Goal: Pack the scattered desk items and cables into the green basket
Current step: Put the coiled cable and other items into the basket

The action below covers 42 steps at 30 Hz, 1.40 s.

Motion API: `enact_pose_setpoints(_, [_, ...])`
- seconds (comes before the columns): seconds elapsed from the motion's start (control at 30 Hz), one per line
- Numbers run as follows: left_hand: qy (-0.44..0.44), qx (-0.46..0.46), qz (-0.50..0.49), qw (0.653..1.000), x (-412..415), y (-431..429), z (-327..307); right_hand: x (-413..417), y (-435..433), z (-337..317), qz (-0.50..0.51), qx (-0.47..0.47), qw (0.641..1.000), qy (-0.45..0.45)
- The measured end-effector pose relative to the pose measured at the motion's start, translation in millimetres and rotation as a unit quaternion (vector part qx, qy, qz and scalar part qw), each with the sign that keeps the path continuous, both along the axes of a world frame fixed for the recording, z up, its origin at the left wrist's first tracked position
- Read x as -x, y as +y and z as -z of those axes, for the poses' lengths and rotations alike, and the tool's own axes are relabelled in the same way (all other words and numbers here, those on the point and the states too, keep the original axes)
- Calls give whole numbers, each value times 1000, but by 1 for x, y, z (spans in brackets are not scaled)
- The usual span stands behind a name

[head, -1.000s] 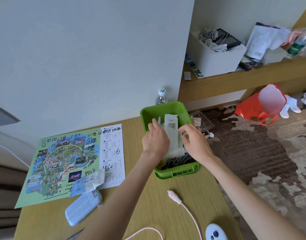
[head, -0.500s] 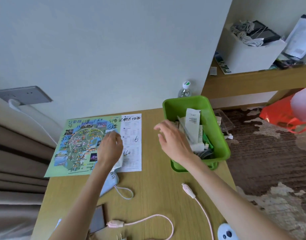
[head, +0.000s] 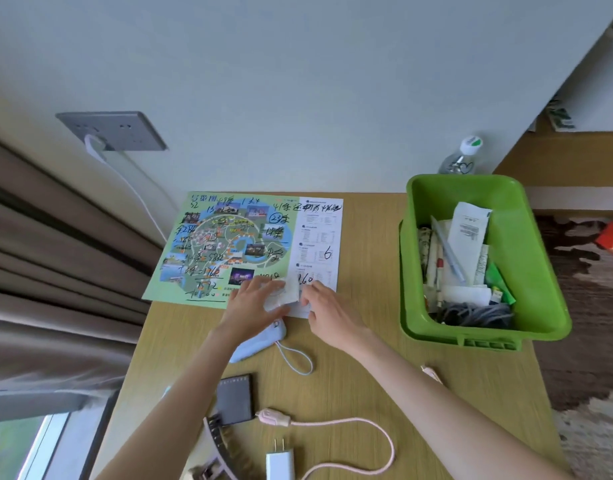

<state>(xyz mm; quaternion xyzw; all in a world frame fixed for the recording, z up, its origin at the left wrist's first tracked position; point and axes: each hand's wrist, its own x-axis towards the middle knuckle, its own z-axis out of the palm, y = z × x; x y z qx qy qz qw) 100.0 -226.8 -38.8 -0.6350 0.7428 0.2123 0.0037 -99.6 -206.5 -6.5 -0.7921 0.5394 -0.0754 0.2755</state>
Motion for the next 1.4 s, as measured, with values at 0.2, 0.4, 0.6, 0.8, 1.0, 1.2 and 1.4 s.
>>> enact_pose_setpoints(0.2, [58, 144, 7, 988, -14, -11, -18, -13, 5, 13, 26, -9, 1000, -8])
enact_pose_setpoints(0.4, [70, 160, -132, 976, -48, -14, -30, -48, 3, 11, -24, 34, 999, -34])
enact_pose_setpoints(0.6, [58, 117, -223, 966, -90, 9, -32, -87, 8, 24, -190, 24, 979, 75])
enact_pose_setpoints(0.8, [60, 99, -271, 956, -115, 35, -32, -94, 14, 26, -159, 49, 976, 143])
enact_pose_setpoints(1.0, [76, 88, -251, 961, -86, 46, -42, -55, 12, -13, 22, -18, 999, 41])
enact_pose_setpoints(1.2, [204, 115, -195, 952, -14, 17, -77, 23, -8, -92, 183, 68, 981, -16])
enact_pose_setpoints(1.4, [344, 115, -140, 921, 73, -20, -119, 125, -26, -130, 355, 104, 929, -18])
